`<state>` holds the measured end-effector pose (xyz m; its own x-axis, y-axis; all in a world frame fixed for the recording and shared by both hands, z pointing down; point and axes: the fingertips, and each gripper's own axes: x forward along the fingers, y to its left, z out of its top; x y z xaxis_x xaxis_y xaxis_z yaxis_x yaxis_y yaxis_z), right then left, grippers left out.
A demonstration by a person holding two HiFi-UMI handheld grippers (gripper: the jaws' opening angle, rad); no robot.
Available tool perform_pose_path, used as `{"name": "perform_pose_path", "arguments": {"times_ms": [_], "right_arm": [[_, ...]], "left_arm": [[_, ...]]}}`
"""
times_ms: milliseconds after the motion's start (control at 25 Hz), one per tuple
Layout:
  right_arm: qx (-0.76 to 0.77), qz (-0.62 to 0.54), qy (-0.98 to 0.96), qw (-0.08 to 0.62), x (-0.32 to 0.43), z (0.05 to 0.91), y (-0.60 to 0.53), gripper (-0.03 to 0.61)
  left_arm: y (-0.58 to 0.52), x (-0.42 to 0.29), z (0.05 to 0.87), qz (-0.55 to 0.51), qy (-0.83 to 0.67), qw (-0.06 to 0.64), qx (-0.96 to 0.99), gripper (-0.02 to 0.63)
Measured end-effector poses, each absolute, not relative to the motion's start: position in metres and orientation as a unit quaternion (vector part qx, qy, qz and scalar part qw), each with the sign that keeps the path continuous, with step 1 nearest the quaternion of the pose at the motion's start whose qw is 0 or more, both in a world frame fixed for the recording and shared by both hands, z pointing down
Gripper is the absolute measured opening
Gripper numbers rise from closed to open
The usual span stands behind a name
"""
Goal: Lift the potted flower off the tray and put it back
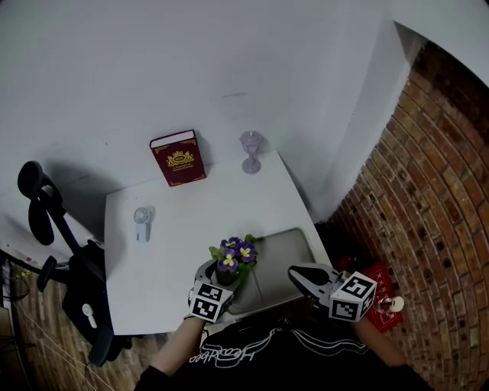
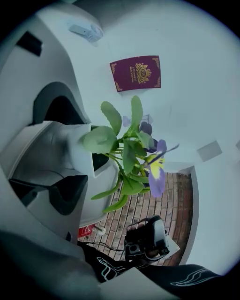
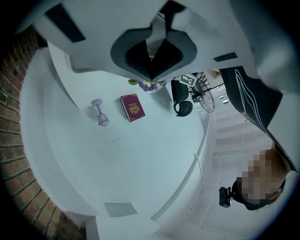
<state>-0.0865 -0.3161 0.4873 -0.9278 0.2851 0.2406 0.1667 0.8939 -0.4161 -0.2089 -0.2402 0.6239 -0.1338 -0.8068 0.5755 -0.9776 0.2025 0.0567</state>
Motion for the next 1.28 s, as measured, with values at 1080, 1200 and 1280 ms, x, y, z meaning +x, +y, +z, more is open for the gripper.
{"name": "perform_pose_path", "arguments": {"times_ms": [1080, 1200, 1280], "right_arm": [[-0.174, 0.194, -0.957, 0.124, -0.049, 0.447, -0.144, 0.002], [-0.172, 0.199, -0.959, 0.106, -0.043, 0.44, -0.127, 0.002], [-0.168, 0.201, -0.96, 0.1, -0.036, 0.438, -0.116, 0.002]], "left_arm": [[-0.081, -0.137, 0.456, 0.006, -0.742, 0.212, 0.636, 0.084], [-0.064, -0.119, 0.43, -0.03, -0.727, 0.191, 0.659, 0.058], [-0.054, -0.103, 0.42, -0.032, -0.714, 0.181, 0.676, 0.048]]}}
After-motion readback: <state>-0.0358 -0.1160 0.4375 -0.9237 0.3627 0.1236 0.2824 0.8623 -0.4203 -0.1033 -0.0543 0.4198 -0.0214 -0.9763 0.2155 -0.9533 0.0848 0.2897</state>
